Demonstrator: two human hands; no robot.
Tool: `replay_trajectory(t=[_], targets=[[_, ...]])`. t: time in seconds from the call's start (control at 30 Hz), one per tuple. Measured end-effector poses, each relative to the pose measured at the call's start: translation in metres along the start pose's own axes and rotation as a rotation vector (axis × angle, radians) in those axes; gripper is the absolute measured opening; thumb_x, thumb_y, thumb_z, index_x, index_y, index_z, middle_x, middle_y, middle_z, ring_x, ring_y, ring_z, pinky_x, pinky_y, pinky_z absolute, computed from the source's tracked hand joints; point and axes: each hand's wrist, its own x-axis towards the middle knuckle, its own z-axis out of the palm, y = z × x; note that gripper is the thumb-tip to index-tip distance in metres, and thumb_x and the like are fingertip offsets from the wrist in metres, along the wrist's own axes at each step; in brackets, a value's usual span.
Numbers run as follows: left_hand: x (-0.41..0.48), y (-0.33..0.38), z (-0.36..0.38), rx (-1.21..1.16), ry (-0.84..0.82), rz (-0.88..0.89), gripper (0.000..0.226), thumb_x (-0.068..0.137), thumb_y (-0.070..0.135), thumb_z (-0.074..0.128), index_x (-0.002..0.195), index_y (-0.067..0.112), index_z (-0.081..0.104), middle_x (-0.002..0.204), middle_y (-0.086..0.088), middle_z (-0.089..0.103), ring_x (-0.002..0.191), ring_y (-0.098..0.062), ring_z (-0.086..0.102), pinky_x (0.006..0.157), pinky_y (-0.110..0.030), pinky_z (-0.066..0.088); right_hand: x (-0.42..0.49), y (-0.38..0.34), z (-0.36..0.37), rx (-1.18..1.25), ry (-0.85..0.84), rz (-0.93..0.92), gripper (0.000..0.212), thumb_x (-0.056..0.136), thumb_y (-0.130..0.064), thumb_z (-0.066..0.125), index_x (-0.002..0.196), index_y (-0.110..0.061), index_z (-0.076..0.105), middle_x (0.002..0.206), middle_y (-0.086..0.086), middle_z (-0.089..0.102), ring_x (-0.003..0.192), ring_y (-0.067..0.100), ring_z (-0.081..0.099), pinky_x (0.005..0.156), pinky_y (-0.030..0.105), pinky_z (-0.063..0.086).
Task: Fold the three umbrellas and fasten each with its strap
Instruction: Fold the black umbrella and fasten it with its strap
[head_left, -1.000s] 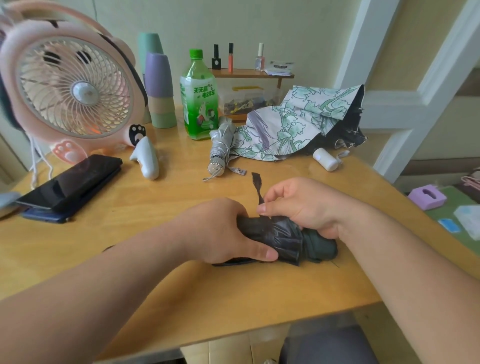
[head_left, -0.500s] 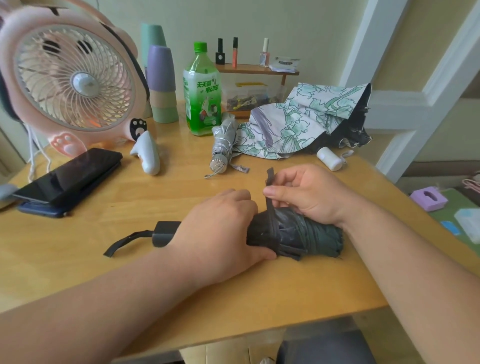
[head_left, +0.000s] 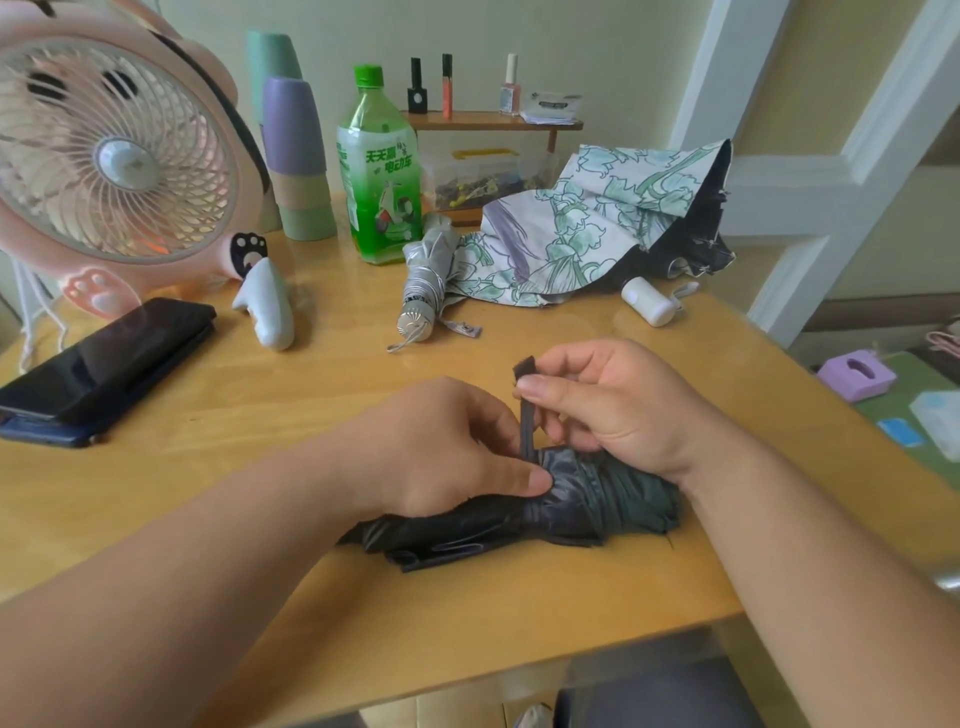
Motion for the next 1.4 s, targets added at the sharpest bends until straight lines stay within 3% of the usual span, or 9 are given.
replay_trajectory(t=[0.07, 0.17, 0.27, 0.47, 0.83, 0.93, 1.1, 1.2, 1.4], targets=[[-0.007, -0.002, 0.003, 0.013, 0.024, 0.034, 0.021, 0.08, 0.048, 0.081, 0.081, 0.027, 0.078, 0.067, 0.002, 0.068, 0.056, -0.005, 0.049, 0.059, -0.022, 0.043, -0.001, 0.0, 0.0, -0.018, 0.004, -0.009, 0.015, 0.096, -0.011, 0.065, 0.087, 0.0, 0.069, 0.057, 0.007, 0.059, 0.043, 0.009, 0.044, 0.043, 0.018, 0.033], [-0.016, -0.004, 0.008, 0.037, 0.053, 0.087, 0.022, 0.084, 0.048, 0.077, 0.074, 0.028, 0.074, 0.067, -0.006, 0.063, 0.057, -0.013, 0.045, 0.062, -0.037, 0.047, -0.003, -0.004, 0.001, -0.128, -0.007, -0.049, 0.018, 0.098, -0.016, 0.065, 0.084, -0.007, 0.073, 0.06, 0.004, 0.062, 0.049, 0.011, 0.046, 0.051, 0.021, 0.038], [-0.019, -0.004, 0.013, 0.092, 0.103, 0.108, 0.024, 0.085, 0.05, 0.075, 0.071, 0.032, 0.068, 0.064, 0.002, 0.059, 0.056, -0.013, 0.048, 0.058, -0.028, 0.044, -0.004, -0.009, 0.001, -0.212, -0.026, -0.097, 0.02, 0.099, -0.013, 0.063, 0.082, -0.009, 0.073, 0.059, -0.005, 0.063, 0.05, 0.002, 0.052, 0.056, 0.019, 0.041], [-0.022, -0.005, 0.013, 0.226, 0.05, 0.059, 0.032, 0.081, 0.065, 0.069, 0.086, 0.033, 0.069, 0.072, 0.009, 0.065, 0.06, -0.007, 0.056, 0.059, -0.025, 0.05, -0.004, -0.002, 0.0, -0.049, -0.002, -0.085, 0.008, 0.088, -0.01, 0.066, 0.085, -0.005, 0.072, 0.074, 0.011, 0.074, 0.058, 0.013, 0.059, 0.044, 0.022, 0.042], [-0.021, -0.007, 0.018, 0.358, 0.098, 0.145, 0.047, 0.079, 0.068, 0.069, 0.074, 0.022, 0.059, 0.08, 0.004, 0.057, 0.071, -0.012, 0.056, 0.068, -0.039, 0.051, 0.002, 0.001, -0.003, 0.026, 0.002, -0.046, 0.014, 0.095, 0.002, 0.063, 0.084, -0.003, 0.07, 0.078, 0.017, 0.075, 0.059, 0.017, 0.061, 0.041, 0.021, 0.04], [-0.018, -0.01, 0.017, 0.309, 0.093, 0.134, 0.048, 0.079, 0.066, 0.071, 0.073, 0.019, 0.06, 0.079, 0.001, 0.06, 0.071, -0.017, 0.058, 0.067, -0.04, 0.051, 0.003, -0.001, -0.007, 0.157, -0.099, 0.021, 0.004, 0.09, -0.002, 0.066, 0.092, -0.003, 0.063, 0.083, 0.021, 0.074, 0.059, 0.021, 0.063, 0.043, 0.023, 0.035], [-0.015, -0.011, 0.017, 0.258, 0.08, 0.118, 0.043, 0.076, 0.064, 0.075, 0.077, 0.022, 0.067, 0.077, -0.002, 0.065, 0.07, -0.021, 0.061, 0.067, -0.041, 0.054, 0.003, -0.001, -0.026, 0.32, -0.481, 0.077, 0.062, 0.075, 0.003, 0.066, 0.134, -0.004, 0.049, 0.103, 0.024, 0.066, 0.079, 0.026, 0.063, 0.064, 0.03, 0.044], [-0.015, -0.012, 0.017, 0.264, 0.087, 0.094, 0.045, 0.074, 0.067, 0.074, 0.077, 0.023, 0.067, 0.076, -0.003, 0.066, 0.069, -0.021, 0.062, 0.067, -0.041, 0.055, 0.006, 0.0, -0.026, 0.259, -0.524, 0.085, 0.064, 0.077, 0.015, 0.064, 0.136, -0.005, 0.05, 0.101, 0.019, 0.069, 0.084, 0.024, 0.067, 0.077, 0.03, 0.053], [-0.013, -0.011, 0.015, 0.264, 0.076, 0.066, 0.048, 0.072, 0.069, 0.074, 0.08, 0.023, 0.068, 0.073, -0.005, 0.066, 0.065, -0.023, 0.061, 0.066, -0.041, 0.055, 0.007, -0.007, -0.018, 0.141, -0.456, 0.094, 0.051, 0.078, 0.012, 0.068, 0.123, -0.01, 0.061, 0.091, 0.013, 0.075, 0.083, 0.022, 0.07, 0.077, 0.03, 0.058]])
